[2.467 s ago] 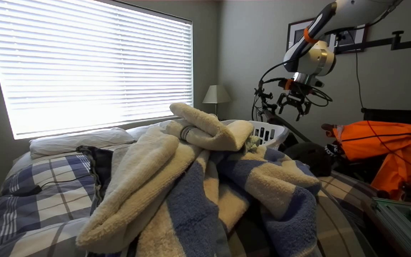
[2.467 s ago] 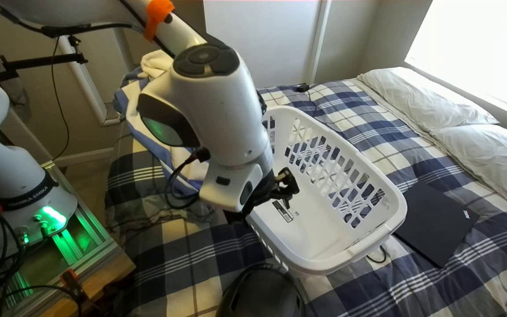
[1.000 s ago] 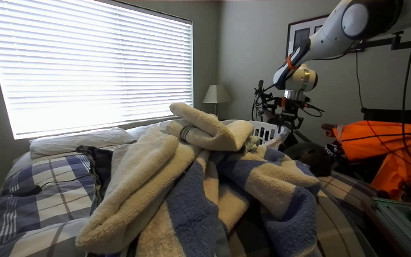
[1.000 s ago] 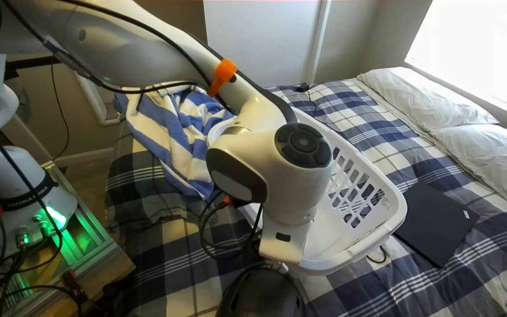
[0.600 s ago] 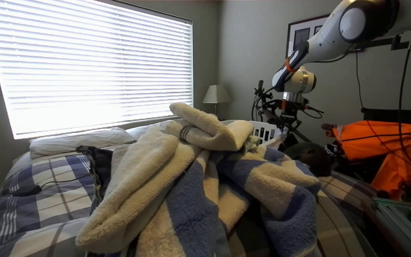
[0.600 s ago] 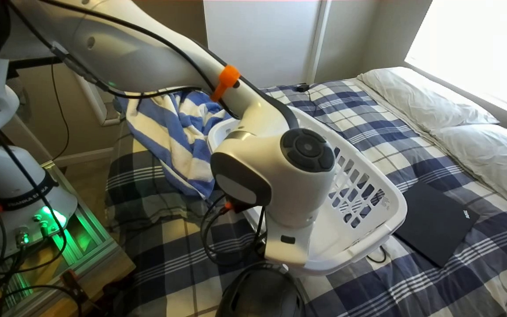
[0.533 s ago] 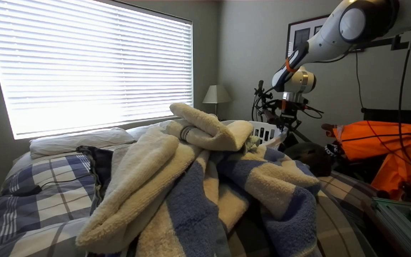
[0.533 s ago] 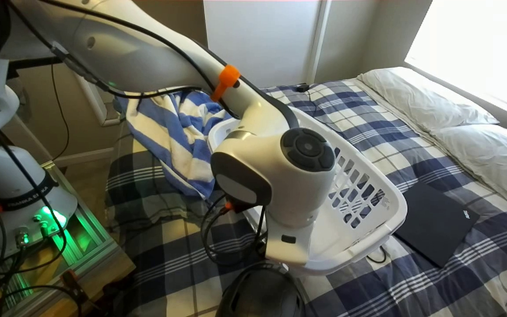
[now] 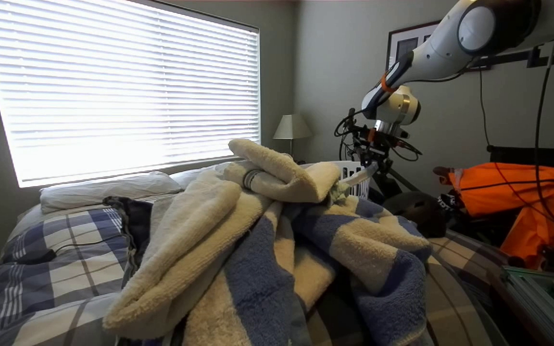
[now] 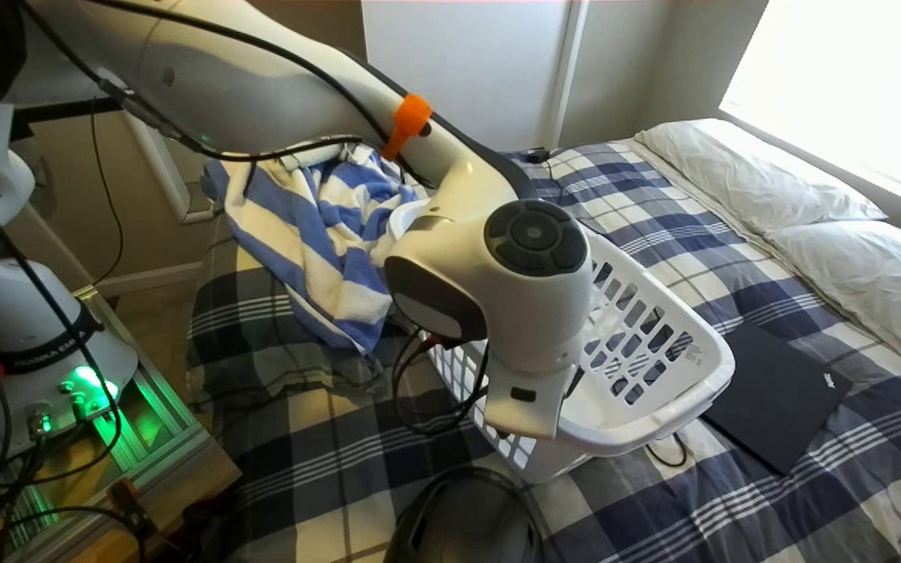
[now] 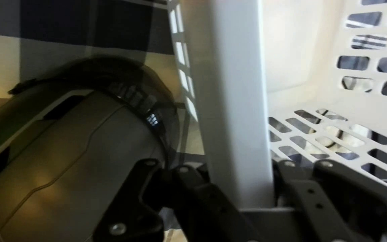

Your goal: Move the white laundry basket to the left

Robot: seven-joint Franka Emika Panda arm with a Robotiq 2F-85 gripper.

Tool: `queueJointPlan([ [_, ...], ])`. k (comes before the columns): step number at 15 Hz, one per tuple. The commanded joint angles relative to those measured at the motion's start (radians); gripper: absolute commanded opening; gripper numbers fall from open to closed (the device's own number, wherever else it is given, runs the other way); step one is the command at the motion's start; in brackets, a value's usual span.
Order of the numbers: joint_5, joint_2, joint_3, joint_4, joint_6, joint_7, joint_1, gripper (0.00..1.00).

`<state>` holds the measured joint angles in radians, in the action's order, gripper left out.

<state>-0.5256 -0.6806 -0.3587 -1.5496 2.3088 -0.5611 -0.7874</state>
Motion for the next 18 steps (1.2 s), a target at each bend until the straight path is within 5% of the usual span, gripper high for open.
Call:
queueJointPlan([
  [1,-0.112,-0.007,0.064,0.026,0.101,-0.06,-0.024,0.0],
  [11,-0.394,-0.066,0.143,0.024,0.507,-0.096,-0.016,0.0],
  [18,-0.383,-0.047,0.017,-0.104,0.499,-0.309,0.092,0.0],
])
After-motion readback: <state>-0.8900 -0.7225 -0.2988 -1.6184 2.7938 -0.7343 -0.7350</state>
